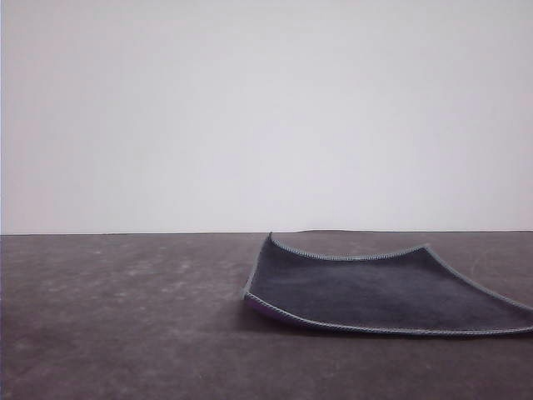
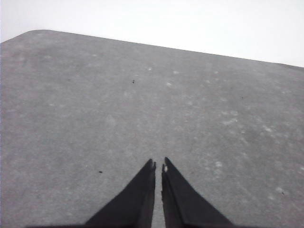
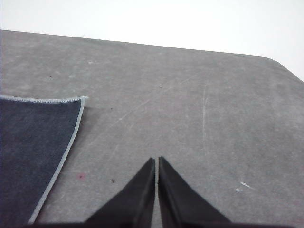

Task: Fold clothes

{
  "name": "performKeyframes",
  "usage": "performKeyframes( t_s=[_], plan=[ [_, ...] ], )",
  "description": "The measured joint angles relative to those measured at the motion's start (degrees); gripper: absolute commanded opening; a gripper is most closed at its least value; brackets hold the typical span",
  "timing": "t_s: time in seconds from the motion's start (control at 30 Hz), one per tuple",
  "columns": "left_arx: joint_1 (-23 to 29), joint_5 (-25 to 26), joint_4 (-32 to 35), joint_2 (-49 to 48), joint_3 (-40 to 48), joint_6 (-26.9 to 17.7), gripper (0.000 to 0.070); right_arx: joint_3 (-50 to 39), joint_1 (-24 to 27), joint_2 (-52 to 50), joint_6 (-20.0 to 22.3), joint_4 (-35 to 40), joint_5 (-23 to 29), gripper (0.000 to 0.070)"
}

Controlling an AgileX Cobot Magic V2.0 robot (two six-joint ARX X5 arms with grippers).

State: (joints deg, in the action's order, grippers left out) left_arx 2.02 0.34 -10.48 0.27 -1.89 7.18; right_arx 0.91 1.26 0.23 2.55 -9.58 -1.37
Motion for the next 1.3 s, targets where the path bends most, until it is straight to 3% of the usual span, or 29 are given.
performKeyframes(
  t_s=[0.63, 0.83, 0.93, 1.1, 1.3],
  plan=[
    [0.00, 0.00, 0.00, 0.00, 0.00, 0.84, 0.0012, 0.00, -0.02, 0.00, -0.16, 0.27, -0.22, 0.0004],
    [0.00, 3.79, 0.17, 0.00, -0.04, 4.25, 0.0019, 0.00, -0.02, 0.00, -5.76, 5.69, -5.09, 0.0004],
    [0.00, 5.88, -1.15, 0.09, -1.11, 6.70, 0.0029, 1.61, -0.02, 0.13, -10.26, 6.12, -4.66, 0.0004],
    [0.00, 6.03, -0.78, 2.94, -8.81, 11.50, 0.0029, 9.28, -0.02, 4.05, -14.58, 4.85, -4.63, 0.0003],
    [0.00, 6.80, -0.86, 15.25, -19.43, 13.03, 0.0029, 21.70, -0.02, 17.10, -15.91, 0.07, -4.66, 0.0003]
  ],
)
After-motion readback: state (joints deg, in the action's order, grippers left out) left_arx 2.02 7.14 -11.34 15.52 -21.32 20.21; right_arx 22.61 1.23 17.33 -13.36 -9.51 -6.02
